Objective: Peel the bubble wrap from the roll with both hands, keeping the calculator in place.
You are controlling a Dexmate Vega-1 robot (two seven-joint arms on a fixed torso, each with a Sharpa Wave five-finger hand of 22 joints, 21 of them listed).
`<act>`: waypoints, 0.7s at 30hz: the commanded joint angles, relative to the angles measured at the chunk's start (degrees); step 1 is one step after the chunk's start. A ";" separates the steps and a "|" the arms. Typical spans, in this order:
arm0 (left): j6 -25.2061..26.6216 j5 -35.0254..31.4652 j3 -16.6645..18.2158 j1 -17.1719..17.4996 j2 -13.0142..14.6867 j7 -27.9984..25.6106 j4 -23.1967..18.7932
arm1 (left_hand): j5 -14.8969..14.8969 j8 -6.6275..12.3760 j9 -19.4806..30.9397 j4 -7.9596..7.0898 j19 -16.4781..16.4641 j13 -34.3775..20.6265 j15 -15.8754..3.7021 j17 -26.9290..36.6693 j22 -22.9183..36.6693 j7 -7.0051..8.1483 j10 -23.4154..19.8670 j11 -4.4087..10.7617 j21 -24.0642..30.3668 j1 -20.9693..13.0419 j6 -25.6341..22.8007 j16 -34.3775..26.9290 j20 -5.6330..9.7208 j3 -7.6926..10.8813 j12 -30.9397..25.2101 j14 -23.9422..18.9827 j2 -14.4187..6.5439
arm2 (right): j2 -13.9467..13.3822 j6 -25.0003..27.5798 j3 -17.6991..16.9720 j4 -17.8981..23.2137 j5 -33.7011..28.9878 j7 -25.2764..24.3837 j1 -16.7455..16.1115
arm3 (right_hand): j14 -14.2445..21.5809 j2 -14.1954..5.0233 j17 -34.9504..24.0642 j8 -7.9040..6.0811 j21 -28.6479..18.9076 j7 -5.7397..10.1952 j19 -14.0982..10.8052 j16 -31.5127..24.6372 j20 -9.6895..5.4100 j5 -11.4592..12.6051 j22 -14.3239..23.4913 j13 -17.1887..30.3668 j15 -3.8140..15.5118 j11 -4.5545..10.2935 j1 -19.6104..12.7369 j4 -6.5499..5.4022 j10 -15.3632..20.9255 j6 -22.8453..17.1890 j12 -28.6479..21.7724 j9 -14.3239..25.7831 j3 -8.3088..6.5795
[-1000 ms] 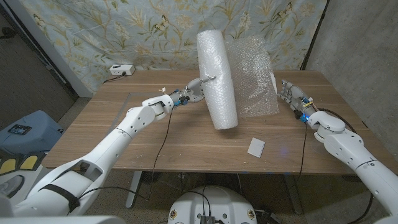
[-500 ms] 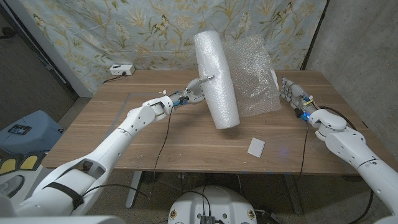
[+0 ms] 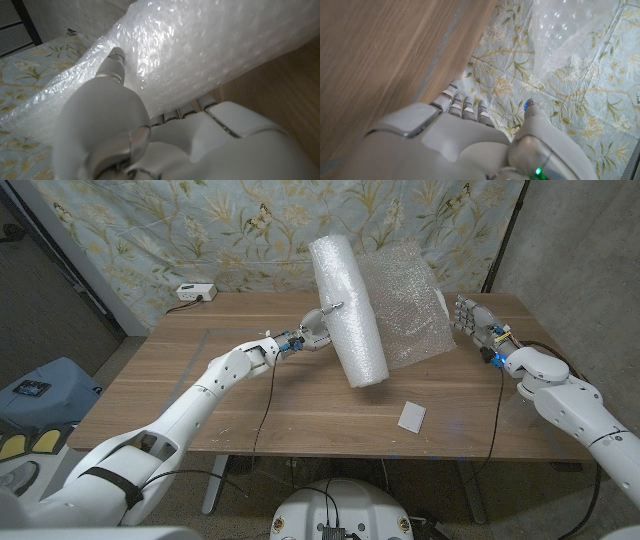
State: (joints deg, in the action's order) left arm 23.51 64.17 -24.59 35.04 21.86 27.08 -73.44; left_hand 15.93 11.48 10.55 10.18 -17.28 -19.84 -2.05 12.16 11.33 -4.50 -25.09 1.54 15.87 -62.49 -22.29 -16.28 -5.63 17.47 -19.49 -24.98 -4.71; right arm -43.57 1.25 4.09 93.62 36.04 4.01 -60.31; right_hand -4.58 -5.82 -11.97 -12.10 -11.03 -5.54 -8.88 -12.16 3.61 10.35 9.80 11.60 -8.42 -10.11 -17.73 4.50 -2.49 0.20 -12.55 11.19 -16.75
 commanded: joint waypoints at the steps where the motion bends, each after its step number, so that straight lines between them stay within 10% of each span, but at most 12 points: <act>1: 1.96 1.34 -0.77 -1.94 -1.29 2.37 4.88 | 0.66 -0.04 0.29 -1.53 0.07 -0.19 0.52 0.15 0.25 -0.23 0.01 -0.02 0.01 0.51 0.35 0.11 -0.09 1.60 0.33 0.02 -0.64 | -2.00 2.23 -1.83 4.24 -1.13 0.35 -1.77 | 0.22 0.88 -0.10 -0.34 -0.34 -0.45 -0.19 -0.19 0.72 -0.22 0.06 0.30 -0.86 -0.69 -0.10 0.52 0.56 -0.73 -0.57 0.09 0.10; 21: 4.66 1.94 -1.93 -2.70 -1.80 3.47 6.89 | 1.02 0.10 0.27 -1.56 0.08 -0.51 1.11 0.22 0.28 -0.76 -0.72 -0.77 0.08 0.89 0.04 0.08 -0.64 1.90 0.33 -0.90 -0.75 | -5.65 6.57 -3.70 8.10 -1.00 6.47 -2.36 | -0.93 3.13 0.17 0.75 0.15 -2.99 1.01 0.57 2.88 0.12 0.07 0.40 -3.23 -2.42 -0.24 2.09 -1.09 1.33 0.36 0.08 1.00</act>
State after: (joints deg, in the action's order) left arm 26.84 65.84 -25.81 32.66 20.31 29.94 -67.52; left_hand 16.35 11.42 10.53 10.16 -16.97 -20.09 -1.10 12.16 11.33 -5.03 -25.80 0.80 15.87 -61.44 -22.21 -16.19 -5.94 17.48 -18.95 -25.49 -4.90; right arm -47.36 5.49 1.64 99.52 35.08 7.48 -62.11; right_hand -5.49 -3.41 -11.71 -11.41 -11.03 -6.86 -7.94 -11.65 5.96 10.35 9.80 11.87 -10.77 -12.07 -17.73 6.09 -3.23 0.99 -12.30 11.20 -15.65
